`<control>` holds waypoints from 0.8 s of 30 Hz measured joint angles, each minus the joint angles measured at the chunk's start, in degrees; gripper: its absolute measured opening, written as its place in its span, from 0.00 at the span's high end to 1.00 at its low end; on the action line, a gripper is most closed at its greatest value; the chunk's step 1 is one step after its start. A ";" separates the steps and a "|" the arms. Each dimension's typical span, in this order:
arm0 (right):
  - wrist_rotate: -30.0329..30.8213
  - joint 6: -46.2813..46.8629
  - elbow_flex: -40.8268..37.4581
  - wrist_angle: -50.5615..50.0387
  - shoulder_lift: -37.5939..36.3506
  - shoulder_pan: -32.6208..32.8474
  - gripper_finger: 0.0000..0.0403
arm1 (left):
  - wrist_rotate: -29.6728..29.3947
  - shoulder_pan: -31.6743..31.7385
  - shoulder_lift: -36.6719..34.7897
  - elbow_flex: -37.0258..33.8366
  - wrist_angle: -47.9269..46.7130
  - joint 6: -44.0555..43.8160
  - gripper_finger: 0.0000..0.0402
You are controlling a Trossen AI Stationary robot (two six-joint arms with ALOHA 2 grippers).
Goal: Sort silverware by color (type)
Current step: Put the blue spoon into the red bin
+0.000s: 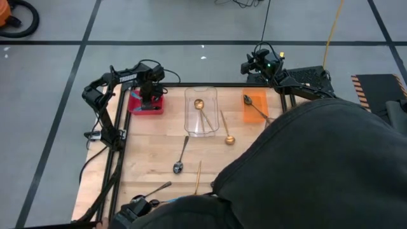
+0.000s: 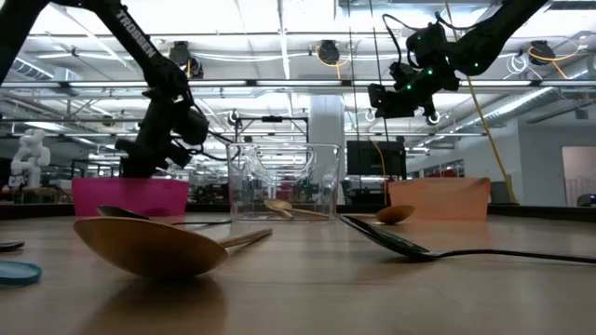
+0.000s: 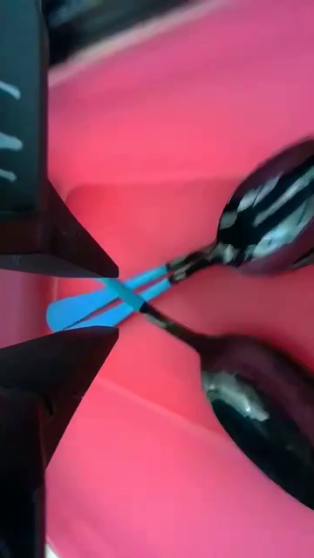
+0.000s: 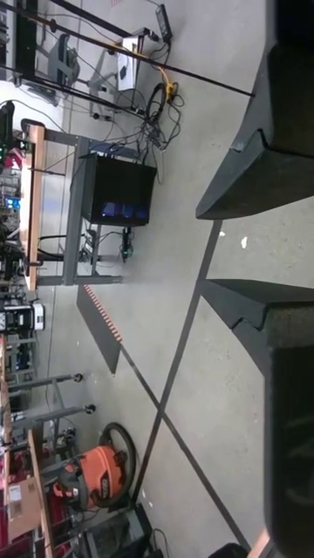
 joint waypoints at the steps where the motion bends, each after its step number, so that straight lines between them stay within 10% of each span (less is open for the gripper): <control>1: 0.00 -0.04 0.00 -0.19 0.00 0.00 0.72 | -0.03 0.00 0.00 -0.38 -0.02 0.32 0.73; 24: 0.07 -0.11 0.00 -1.95 0.00 -0.02 0.72 | -0.75 -0.07 0.07 -0.95 2.32 -0.14 0.73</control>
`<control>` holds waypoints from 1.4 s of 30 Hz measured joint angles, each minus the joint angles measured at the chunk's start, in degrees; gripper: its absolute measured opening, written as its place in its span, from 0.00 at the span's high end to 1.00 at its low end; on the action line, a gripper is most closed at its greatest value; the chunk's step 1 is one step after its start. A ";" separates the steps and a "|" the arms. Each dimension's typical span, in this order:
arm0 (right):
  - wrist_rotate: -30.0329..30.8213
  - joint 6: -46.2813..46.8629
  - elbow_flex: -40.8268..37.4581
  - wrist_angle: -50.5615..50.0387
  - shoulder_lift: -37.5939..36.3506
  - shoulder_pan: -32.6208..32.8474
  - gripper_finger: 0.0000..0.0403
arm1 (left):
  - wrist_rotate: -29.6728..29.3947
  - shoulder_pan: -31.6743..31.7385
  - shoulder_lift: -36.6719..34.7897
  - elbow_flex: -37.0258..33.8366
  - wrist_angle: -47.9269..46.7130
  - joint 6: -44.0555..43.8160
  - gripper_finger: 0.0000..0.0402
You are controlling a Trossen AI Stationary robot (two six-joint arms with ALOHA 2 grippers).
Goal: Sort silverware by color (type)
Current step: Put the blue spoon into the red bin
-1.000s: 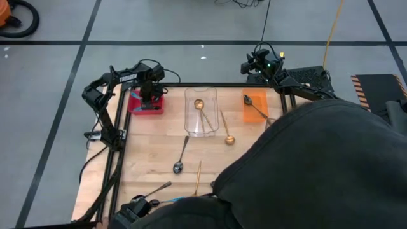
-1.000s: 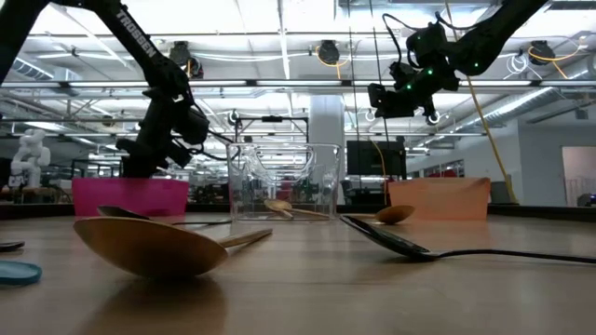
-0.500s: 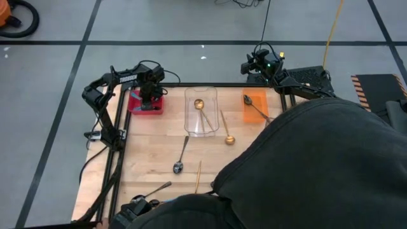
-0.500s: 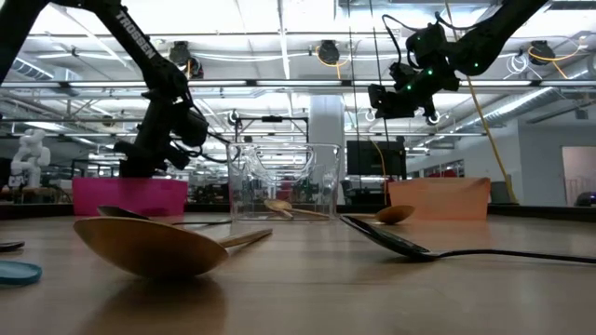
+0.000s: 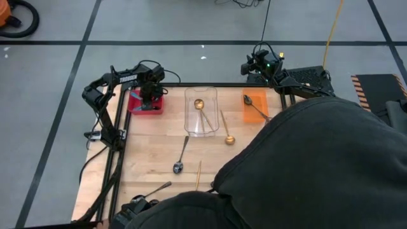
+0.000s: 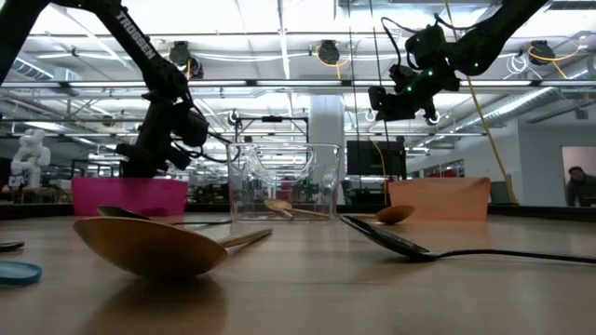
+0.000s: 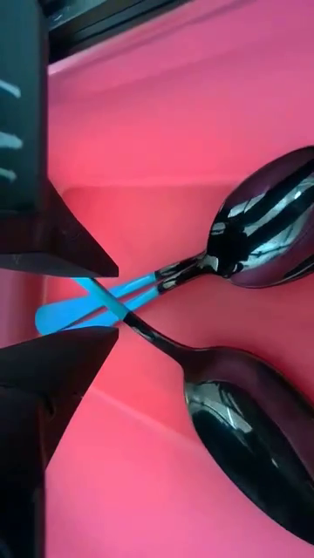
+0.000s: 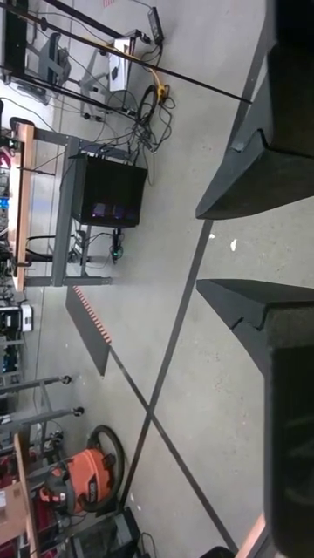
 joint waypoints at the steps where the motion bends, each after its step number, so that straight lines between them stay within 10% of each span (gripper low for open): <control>1: 0.00 0.00 0.00 -0.02 0.00 0.00 0.72 | 0.28 0.00 0.18 0.00 0.00 0.00 0.73; 23: 0.04 0.00 0.00 -0.02 0.00 0.00 0.72 | 0.47 0.00 4.04 0.30 -2.33 -1.47 0.73; 42: 0.04 0.15 0.00 0.00 0.00 0.02 0.72 | -0.61 -0.04 3.93 1.55 -8.43 -5.85 0.96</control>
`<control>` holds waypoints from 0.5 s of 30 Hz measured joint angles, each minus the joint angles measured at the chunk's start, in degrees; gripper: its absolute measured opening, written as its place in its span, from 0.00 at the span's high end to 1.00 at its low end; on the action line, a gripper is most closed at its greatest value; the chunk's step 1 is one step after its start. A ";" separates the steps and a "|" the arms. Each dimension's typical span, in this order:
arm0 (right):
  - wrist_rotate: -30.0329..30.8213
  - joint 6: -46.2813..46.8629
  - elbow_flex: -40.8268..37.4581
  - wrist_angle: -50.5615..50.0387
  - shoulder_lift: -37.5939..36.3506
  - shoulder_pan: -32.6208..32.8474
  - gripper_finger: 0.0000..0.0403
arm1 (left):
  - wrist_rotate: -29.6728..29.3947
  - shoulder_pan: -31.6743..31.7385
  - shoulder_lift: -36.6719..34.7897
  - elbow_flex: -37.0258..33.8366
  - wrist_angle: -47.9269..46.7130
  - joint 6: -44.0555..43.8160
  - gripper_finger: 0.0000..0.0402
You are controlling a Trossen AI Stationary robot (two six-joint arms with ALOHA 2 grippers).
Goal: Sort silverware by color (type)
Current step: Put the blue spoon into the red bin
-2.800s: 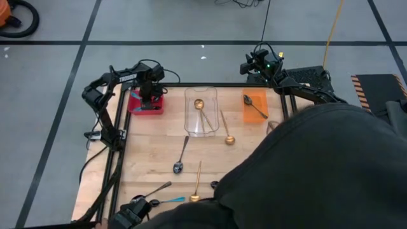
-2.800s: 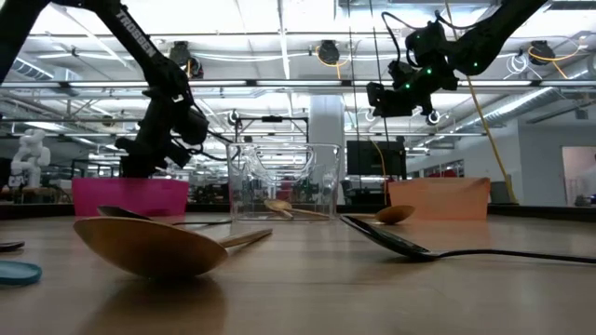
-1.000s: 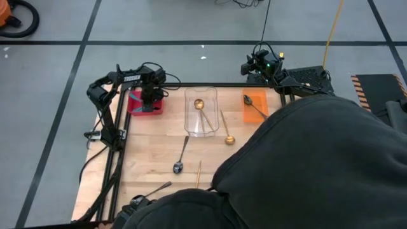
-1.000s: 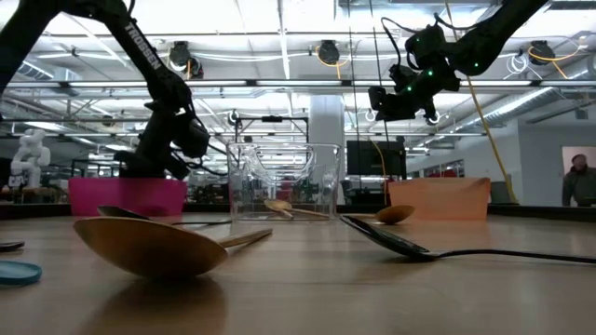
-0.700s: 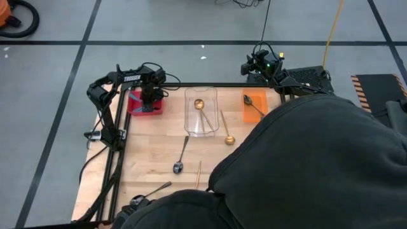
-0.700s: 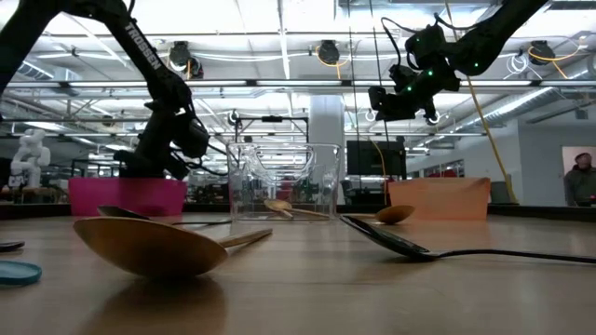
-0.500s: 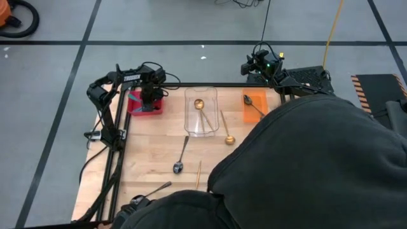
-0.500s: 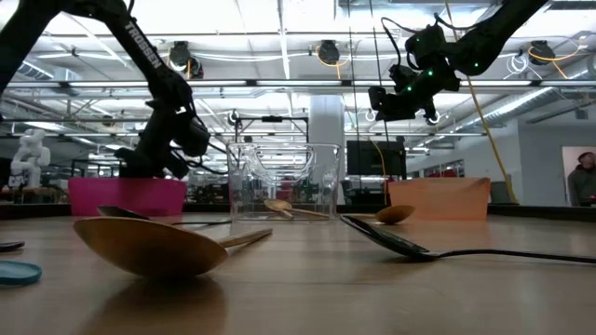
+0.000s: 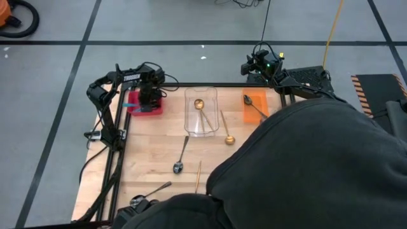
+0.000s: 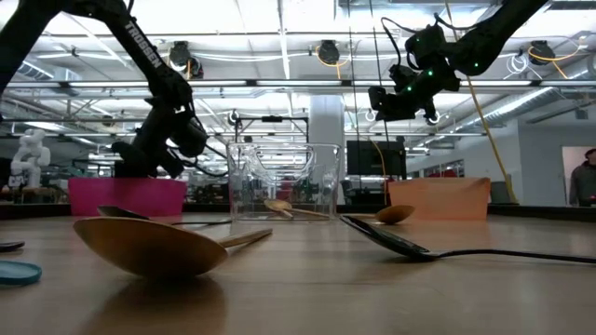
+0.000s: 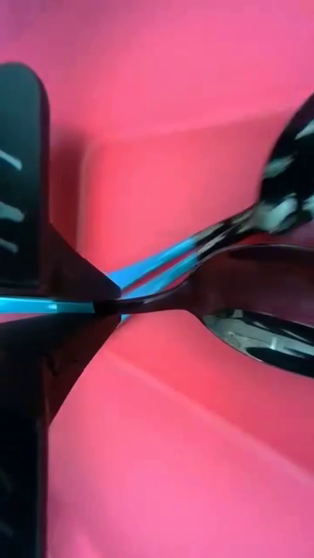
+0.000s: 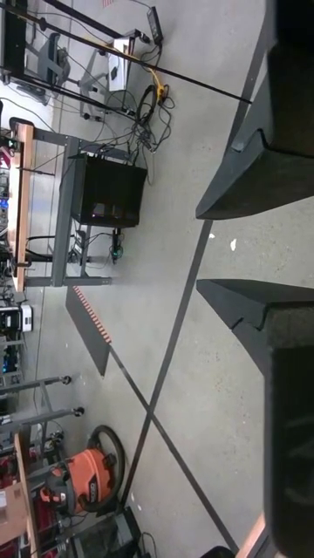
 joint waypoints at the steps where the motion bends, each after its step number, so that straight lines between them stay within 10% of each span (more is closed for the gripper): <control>1: -0.02 0.00 0.00 0.00 0.00 -0.01 0.72 | 0.02 0.00 0.00 0.00 -0.79 -1.06 0.96; 15: -0.02 0.01 0.00 0.01 0.00 -0.02 0.72 | 5.82 4.87 -2.94 2.61 -6.04 -11.45 0.96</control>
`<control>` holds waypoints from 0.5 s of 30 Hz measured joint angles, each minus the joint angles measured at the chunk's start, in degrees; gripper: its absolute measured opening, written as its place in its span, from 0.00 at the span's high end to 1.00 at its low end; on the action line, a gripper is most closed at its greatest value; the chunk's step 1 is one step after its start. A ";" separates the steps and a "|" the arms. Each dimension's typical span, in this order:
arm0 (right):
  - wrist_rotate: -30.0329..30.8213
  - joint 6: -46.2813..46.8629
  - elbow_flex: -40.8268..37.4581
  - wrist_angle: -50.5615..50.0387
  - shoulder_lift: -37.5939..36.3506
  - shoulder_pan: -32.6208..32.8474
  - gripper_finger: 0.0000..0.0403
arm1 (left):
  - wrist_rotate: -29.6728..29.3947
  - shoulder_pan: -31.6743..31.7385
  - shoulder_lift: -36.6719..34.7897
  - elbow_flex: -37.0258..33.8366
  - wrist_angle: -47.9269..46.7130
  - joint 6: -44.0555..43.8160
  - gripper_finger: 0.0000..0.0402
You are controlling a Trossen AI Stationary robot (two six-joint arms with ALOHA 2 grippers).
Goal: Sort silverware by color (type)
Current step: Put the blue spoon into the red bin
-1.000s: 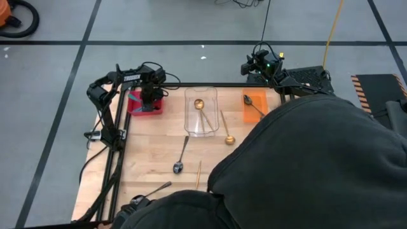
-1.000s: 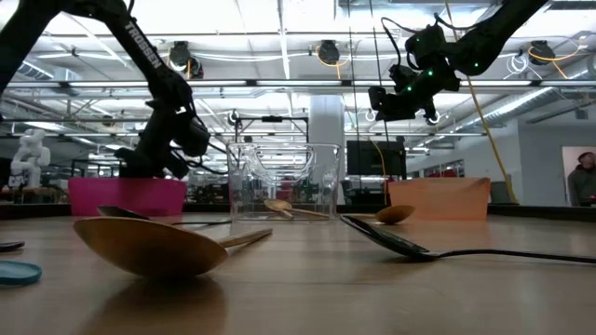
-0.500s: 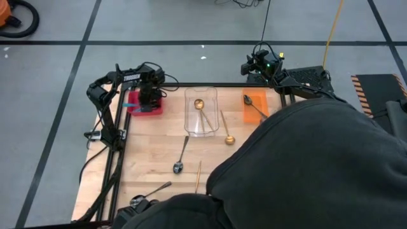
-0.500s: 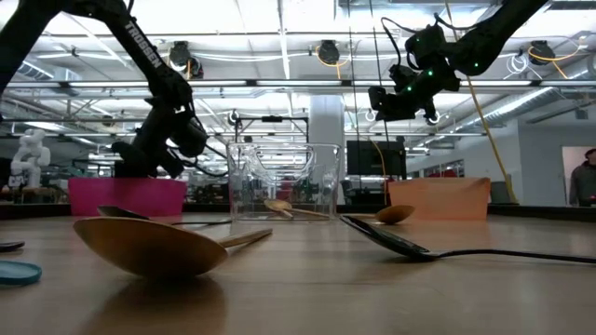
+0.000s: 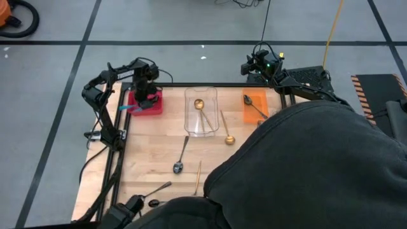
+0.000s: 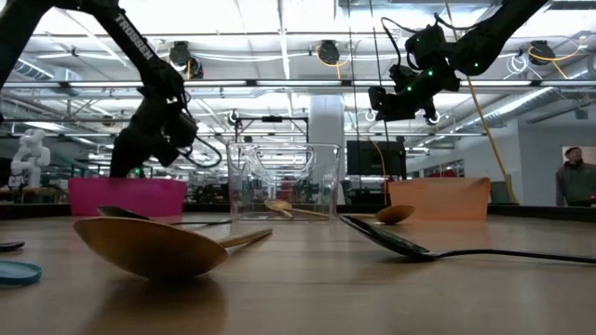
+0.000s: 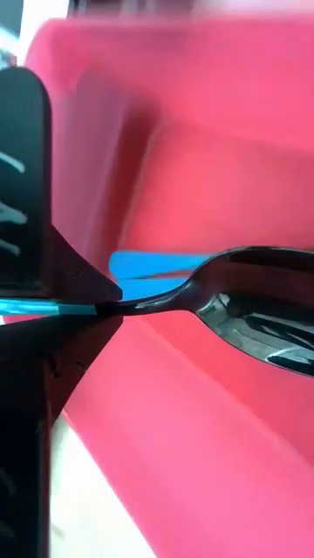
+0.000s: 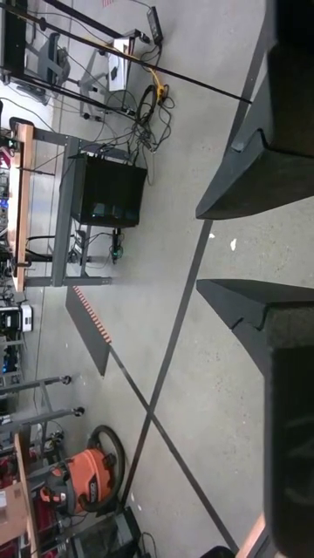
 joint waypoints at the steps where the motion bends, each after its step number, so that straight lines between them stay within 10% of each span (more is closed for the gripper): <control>1: 0.00 -0.01 0.00 0.01 0.00 0.00 0.72 | 1.02 0.61 -0.18 0.65 0.25 -1.01 0.96; 15: 0.00 0.01 0.00 -0.01 0.00 0.00 0.72 | 11.26 6.94 -0.25 3.16 -0.97 -5.49 0.96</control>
